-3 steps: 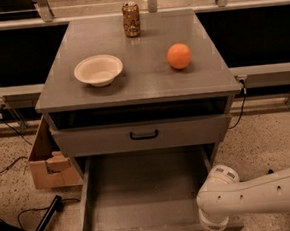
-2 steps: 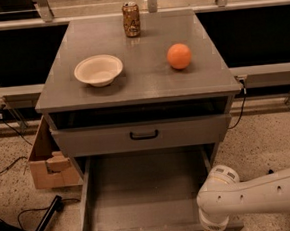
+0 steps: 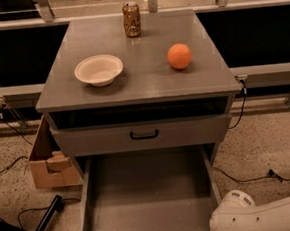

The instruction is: Open middle drawer

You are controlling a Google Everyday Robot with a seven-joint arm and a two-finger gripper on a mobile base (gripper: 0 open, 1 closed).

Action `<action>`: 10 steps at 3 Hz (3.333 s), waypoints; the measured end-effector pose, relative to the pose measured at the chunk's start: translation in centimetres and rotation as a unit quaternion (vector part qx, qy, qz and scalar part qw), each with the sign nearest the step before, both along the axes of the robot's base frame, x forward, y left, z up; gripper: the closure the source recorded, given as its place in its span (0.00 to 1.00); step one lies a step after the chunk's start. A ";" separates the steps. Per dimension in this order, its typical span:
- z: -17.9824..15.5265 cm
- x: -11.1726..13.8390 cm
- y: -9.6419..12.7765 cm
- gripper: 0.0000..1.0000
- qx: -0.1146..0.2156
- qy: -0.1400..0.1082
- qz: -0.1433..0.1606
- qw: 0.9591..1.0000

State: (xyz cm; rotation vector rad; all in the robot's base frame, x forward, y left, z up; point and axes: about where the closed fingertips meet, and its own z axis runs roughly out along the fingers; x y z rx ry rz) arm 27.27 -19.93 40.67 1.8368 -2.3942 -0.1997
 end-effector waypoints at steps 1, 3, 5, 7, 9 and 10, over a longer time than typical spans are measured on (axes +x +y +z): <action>0.5 0.0 0.0 0.72 0.000 0.000 0.000 1.000; 1.3 -2.2 0.0 0.48 -0.001 0.013 -0.001 1.000; 1.8 -2.2 0.0 0.00 -0.001 0.013 -0.001 1.000; 4.9 -0.7 0.7 0.00 -0.016 -0.004 0.035 0.999; 21.2 4.9 2.7 0.00 -0.041 -0.052 0.110 0.992; 32.9 6.3 3.6 0.00 -0.027 -0.076 0.166 0.983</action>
Offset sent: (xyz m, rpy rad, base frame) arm -0.1359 0.0008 0.0260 -0.0104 0.1433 -0.0156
